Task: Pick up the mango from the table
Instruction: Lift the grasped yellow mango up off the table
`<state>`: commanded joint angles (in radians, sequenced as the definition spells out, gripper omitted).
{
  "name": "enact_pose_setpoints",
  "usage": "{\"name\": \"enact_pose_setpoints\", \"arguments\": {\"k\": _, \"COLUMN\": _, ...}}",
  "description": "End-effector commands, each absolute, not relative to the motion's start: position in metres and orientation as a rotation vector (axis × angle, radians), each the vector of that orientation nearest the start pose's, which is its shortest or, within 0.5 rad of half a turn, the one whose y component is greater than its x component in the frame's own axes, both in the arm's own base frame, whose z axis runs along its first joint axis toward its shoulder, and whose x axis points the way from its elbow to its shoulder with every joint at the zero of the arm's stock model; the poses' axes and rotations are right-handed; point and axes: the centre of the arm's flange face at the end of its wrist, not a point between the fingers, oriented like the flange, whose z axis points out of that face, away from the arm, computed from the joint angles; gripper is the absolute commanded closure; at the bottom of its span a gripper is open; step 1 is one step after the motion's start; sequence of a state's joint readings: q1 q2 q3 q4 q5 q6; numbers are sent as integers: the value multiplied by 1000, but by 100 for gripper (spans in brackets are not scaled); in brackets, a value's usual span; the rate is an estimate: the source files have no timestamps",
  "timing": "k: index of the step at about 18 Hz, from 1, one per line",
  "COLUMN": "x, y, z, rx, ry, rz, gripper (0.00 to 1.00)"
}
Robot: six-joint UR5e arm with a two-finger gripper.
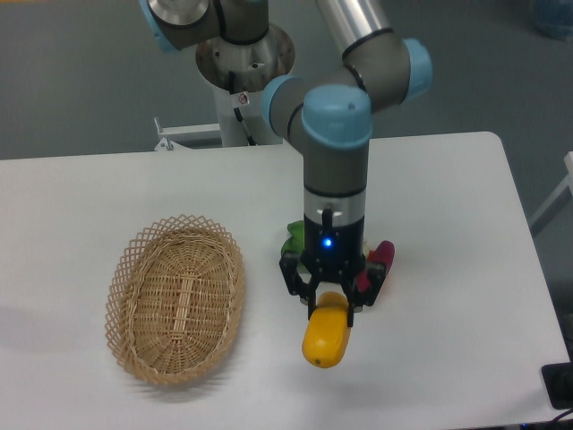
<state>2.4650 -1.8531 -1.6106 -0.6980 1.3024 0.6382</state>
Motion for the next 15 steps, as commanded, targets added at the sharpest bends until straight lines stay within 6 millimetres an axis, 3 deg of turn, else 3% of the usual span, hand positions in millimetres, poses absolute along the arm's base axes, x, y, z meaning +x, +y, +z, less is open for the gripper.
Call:
{"name": "enact_pose_setpoints", "arguments": {"k": 5, "x": -392, "y": 510, "z": 413, "rx": -2550, "ry": -241, "rz": 251, "gripper": 66}}
{"name": "enact_pose_setpoints", "arguments": {"k": 8, "x": -390, "y": 506, "z": 422, "rx": -2530, "ry": -234, "rz": 249, "gripper": 66}}
{"name": "enact_pose_setpoints", "arguments": {"k": 15, "x": -390, "y": 507, "z": 424, "rx": -2528, "ry": -231, "rz": 251, "gripper": 67}}
